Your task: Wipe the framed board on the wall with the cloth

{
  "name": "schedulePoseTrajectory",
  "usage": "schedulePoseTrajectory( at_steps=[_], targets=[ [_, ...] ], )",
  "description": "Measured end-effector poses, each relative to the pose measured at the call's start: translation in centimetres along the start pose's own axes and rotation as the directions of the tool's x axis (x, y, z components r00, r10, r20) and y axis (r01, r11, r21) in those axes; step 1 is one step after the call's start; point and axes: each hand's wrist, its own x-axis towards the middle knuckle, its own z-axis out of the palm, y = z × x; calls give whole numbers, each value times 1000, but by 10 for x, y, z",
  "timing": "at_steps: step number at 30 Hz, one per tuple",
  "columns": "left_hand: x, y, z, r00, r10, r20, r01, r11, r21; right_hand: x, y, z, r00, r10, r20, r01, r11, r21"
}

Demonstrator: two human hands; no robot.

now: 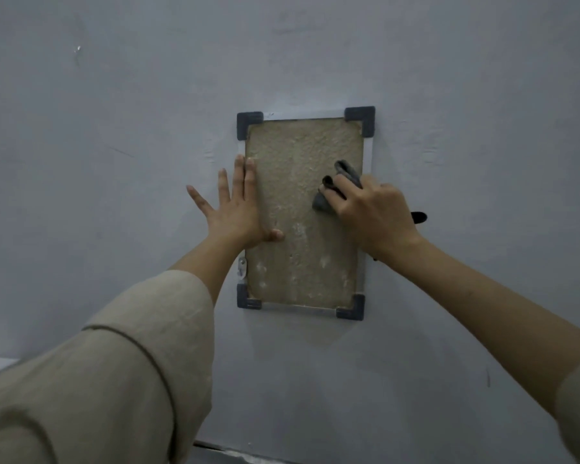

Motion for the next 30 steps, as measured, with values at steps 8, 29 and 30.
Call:
schedulePoseTrajectory(
  at_steps=[8, 29, 30],
  targets=[
    [3, 4, -2, 998, -38, 42, 36, 998, 51, -4, -8, 4, 993, 55, -100, -58, 998, -30],
    [0, 6, -5, 995, -48, 87, 43, 998, 53, -21, -8, 4, 982, -186, -24, 186, 983, 8],
    [0, 6, -5, 995, -47, 85, 43, 998, 50, -14, 0, 4, 989, -146, -29, 146, 989, -3]
  ],
)
